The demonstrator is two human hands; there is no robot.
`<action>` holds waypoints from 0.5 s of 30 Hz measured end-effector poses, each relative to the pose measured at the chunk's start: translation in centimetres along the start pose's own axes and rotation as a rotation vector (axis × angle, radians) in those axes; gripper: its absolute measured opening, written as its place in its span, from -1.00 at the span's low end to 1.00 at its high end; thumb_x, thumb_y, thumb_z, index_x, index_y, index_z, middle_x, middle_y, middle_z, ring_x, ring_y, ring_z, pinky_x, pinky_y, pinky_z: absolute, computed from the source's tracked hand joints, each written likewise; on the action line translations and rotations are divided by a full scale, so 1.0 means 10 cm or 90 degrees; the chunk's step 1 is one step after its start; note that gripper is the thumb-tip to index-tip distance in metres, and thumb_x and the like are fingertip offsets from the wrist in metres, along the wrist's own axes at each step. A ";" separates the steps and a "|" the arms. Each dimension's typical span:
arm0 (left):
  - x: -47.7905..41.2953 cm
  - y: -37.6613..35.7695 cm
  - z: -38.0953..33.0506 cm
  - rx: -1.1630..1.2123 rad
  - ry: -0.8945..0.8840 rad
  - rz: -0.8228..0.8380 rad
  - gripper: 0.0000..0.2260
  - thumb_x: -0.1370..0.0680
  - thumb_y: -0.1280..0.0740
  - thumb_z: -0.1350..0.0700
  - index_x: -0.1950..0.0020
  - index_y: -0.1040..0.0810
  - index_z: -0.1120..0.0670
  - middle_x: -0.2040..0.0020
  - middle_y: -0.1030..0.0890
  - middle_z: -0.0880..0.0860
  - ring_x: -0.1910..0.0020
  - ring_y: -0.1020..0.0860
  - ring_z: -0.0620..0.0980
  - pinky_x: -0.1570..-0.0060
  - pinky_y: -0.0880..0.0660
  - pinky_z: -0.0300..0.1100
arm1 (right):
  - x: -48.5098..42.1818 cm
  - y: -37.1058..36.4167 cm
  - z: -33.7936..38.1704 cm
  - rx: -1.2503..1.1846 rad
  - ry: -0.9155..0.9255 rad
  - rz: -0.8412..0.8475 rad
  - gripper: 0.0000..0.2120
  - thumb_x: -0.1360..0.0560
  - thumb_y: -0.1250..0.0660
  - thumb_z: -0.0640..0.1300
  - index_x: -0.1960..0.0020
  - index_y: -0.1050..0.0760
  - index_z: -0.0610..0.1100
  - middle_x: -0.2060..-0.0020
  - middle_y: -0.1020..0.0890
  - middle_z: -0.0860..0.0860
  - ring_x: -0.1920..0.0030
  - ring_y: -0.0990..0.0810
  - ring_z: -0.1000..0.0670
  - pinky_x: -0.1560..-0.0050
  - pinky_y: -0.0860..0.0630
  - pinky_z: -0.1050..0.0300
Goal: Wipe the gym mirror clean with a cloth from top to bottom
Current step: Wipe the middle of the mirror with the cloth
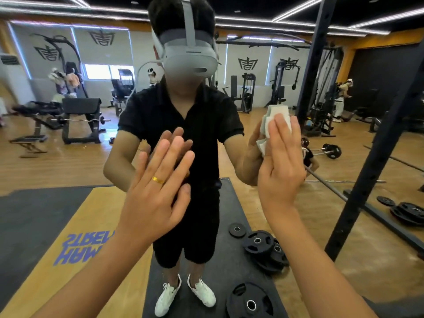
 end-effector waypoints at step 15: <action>0.33 0.32 1.00 -0.156 0.022 -0.052 -0.43 -0.68 -0.17 -0.02 -0.63 -0.22 0.23 -0.68 -0.06 0.15 -0.65 -0.08 0.19 -0.55 -0.03 0.24 | 0.02 -0.04 -0.02 -0.033 -0.106 -0.028 -0.68 -0.70 -0.19 -0.31 -0.42 -0.47 -0.37 -0.45 -0.42 -0.13 -0.52 -0.33 -0.30 -0.57 -0.28 0.01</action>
Point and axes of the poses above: each hand's wrist, its own x-axis away from the middle knuckle, its own y-axis out of the back of the hand, z = x × y, the point moved 10 cm from there along -x, towards the middle knuckle
